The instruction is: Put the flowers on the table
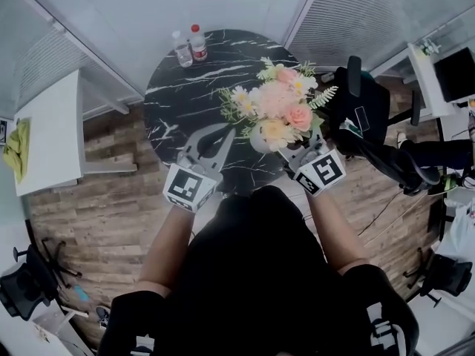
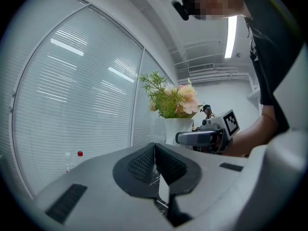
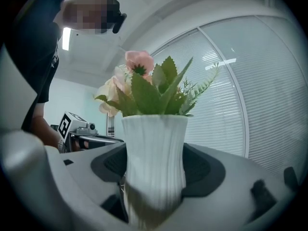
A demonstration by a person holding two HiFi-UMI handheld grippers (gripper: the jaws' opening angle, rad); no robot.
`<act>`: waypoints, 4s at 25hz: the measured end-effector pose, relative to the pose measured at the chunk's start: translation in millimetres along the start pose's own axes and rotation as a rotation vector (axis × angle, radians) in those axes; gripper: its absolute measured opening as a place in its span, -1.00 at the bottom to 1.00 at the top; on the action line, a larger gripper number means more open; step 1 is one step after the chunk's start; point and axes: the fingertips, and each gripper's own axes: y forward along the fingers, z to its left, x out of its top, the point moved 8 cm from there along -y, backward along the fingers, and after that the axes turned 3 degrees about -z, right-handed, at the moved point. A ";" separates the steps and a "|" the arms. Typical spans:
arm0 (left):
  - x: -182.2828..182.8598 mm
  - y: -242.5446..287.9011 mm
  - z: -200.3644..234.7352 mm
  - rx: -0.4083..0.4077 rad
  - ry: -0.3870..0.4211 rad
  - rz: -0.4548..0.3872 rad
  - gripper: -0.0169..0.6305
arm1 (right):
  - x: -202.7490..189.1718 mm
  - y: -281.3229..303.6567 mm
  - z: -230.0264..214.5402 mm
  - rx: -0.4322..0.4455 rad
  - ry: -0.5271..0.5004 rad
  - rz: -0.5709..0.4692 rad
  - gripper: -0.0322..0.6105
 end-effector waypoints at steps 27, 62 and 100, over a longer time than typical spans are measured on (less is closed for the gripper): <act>-45.8 88.6 92.7 0.117 0.020 -0.008 -0.91 | -41.3 101.5 -112.3 0.002 -0.027 -0.047 0.16; -163.0 198.2 191.9 0.199 -0.018 0.028 -0.91 | -167.9 209.2 -225.8 0.037 0.023 -0.016 0.15; -190.0 209.9 192.8 0.236 -0.016 0.105 -0.91 | -212.3 226.6 -236.3 0.100 -0.059 0.131 0.16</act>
